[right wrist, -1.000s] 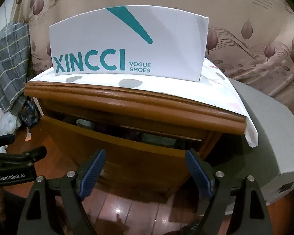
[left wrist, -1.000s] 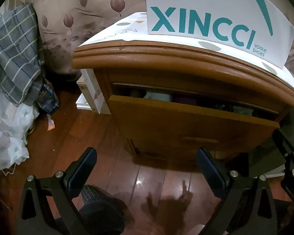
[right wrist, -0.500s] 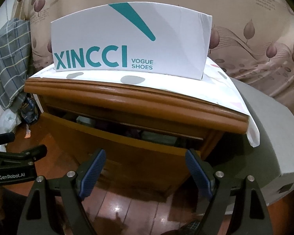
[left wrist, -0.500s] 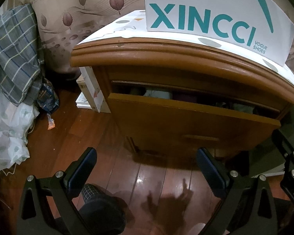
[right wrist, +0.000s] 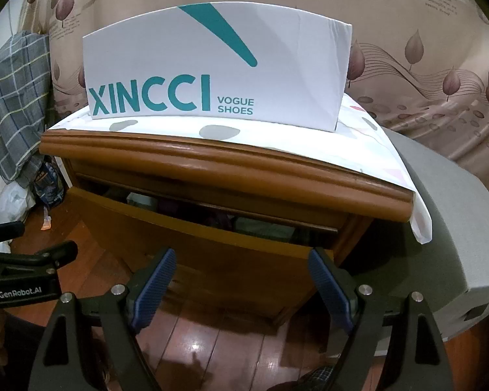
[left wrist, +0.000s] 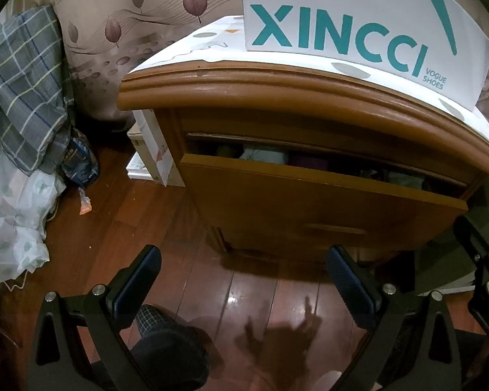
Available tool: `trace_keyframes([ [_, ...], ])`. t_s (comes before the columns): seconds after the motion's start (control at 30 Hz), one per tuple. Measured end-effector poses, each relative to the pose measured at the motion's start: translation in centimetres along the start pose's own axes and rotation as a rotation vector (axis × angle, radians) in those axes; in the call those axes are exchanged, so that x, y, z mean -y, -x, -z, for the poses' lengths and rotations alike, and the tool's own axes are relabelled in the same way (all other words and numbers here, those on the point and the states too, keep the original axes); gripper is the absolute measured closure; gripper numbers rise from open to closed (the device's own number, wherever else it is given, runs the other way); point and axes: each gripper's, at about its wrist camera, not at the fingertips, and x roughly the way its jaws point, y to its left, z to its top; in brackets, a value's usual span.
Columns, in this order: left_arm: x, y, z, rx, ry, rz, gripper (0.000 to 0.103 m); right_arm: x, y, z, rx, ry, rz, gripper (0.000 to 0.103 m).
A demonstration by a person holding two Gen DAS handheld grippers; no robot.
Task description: Take underwear out of drawer
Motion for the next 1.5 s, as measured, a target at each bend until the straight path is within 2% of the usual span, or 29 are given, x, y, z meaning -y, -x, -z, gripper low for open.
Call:
trace_keyframes([
  [1.5, 0.16, -0.05, -0.11, -0.006, -0.004, -0.010, 0.002, 0.20, -0.12, -0.12, -0.011, -0.005, 0.001, 0.017],
])
